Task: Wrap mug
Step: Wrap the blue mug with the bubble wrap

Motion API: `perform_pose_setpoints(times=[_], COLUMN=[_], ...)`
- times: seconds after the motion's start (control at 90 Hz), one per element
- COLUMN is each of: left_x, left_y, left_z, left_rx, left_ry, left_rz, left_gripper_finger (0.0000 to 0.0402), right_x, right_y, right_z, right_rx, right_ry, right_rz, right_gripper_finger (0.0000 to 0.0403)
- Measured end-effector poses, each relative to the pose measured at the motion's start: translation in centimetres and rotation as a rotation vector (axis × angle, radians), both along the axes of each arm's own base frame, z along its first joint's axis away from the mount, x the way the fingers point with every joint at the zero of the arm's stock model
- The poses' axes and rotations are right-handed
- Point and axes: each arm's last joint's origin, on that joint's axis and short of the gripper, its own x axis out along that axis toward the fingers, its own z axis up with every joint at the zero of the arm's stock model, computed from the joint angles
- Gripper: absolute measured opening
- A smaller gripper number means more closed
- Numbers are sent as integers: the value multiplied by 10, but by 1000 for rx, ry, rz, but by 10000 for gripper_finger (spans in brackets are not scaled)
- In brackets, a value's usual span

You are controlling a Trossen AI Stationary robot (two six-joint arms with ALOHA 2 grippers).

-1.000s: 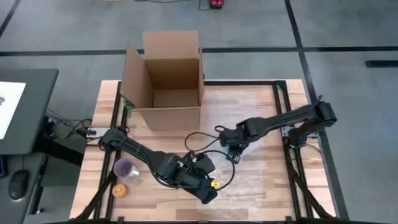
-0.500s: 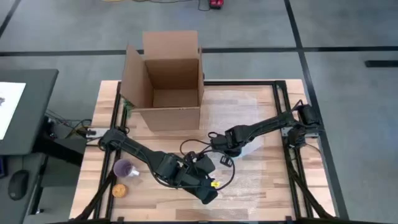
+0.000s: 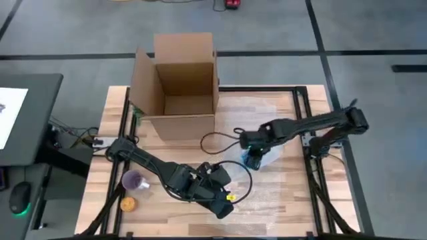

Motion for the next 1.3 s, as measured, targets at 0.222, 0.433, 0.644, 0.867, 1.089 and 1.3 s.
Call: perform_pose_setpoints(times=[0.222, 0.433, 0.644, 0.867, 1.089, 1.3], left_x=[0, 0, 0, 0, 0, 0], left_y=[0, 0, 0, 0, 0, 0], left_z=[0, 0, 0, 0, 0, 0], left_rx=[-1, -1, 0, 0, -1, 2], left_ry=[-1, 0, 0, 0, -1, 4], left_rz=[1, 1, 0, 0, 1, 0], left_gripper_finger=[146, 146, 146, 146, 146, 146], right_x=[-14, -7, 14, 31, 28, 8], right_y=[-8, -20, -20, -11, -4, 2], right_z=[14, -26, -67, -101, -104, -64], right_rx=[-21, -38, -37, -16, 14, 68], right_ry=[-43, 91, 196, 258, 296, 285], right_rz=[33, 24, 35, 65, 85, 27], right_gripper_finger=[114, 225, 274, 228, 58, 19])
